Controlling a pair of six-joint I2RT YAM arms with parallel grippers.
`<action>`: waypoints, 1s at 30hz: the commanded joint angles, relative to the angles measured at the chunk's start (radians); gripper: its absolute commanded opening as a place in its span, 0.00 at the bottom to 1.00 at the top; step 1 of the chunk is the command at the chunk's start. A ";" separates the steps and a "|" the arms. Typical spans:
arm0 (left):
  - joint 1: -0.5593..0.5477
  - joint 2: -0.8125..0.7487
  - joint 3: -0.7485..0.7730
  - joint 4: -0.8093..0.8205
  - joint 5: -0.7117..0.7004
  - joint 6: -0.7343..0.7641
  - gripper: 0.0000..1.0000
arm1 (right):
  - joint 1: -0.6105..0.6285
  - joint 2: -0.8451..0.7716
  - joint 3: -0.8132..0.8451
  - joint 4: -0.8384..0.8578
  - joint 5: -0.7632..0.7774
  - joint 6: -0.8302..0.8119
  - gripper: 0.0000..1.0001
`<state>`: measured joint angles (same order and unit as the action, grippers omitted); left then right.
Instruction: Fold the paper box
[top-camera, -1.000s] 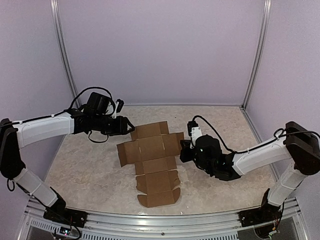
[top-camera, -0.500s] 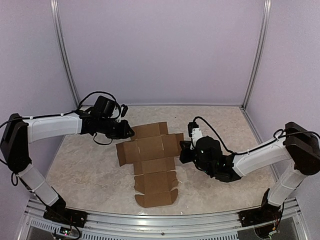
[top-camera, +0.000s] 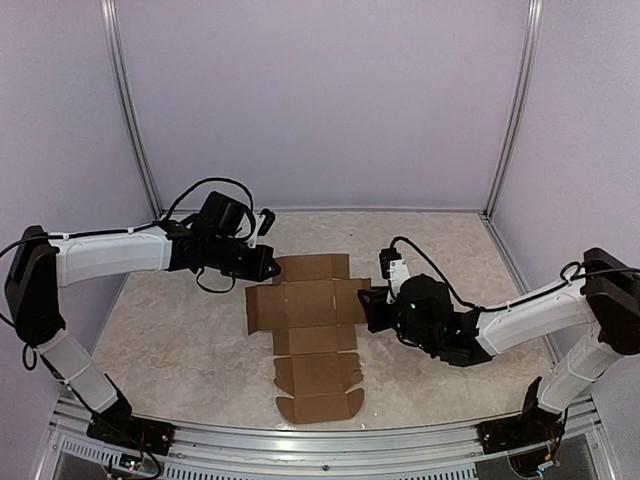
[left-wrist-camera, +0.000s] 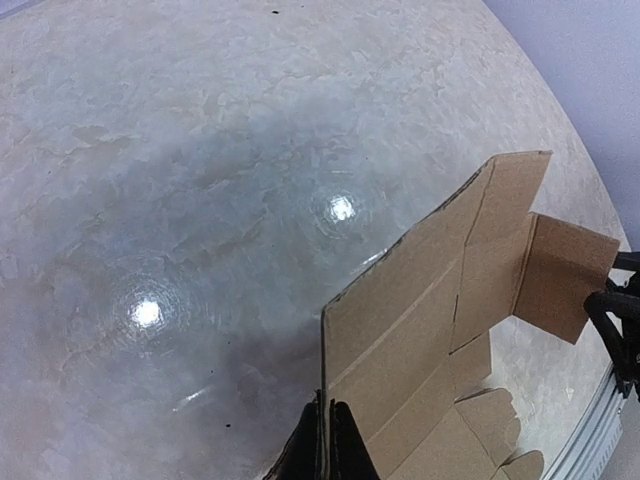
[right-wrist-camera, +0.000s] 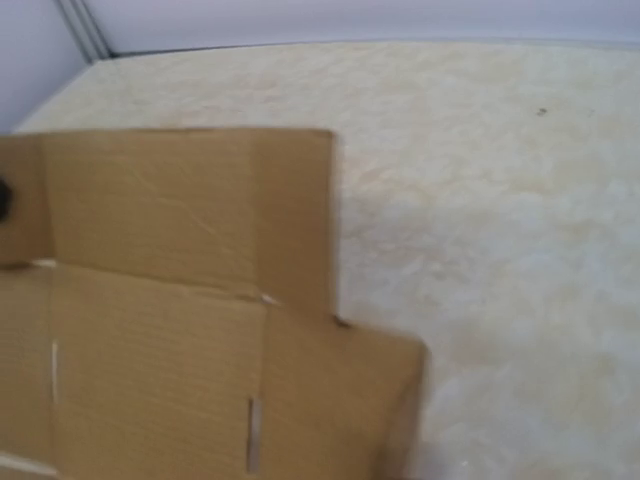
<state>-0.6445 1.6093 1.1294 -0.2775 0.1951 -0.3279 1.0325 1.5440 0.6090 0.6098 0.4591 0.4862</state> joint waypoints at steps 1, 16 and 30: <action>-0.053 0.018 0.042 -0.035 -0.045 0.086 0.00 | 0.003 -0.090 -0.003 -0.150 -0.090 -0.073 0.43; -0.168 0.016 0.036 -0.007 -0.121 0.206 0.00 | -0.119 -0.366 0.292 -0.863 -0.422 -0.402 0.81; -0.241 -0.034 -0.067 0.131 -0.151 0.257 0.00 | -0.234 -0.081 0.605 -1.154 -0.809 -0.569 0.79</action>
<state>-0.8646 1.6146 1.1072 -0.2066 0.0616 -0.0933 0.8127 1.4021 1.1698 -0.4664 -0.2131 -0.0315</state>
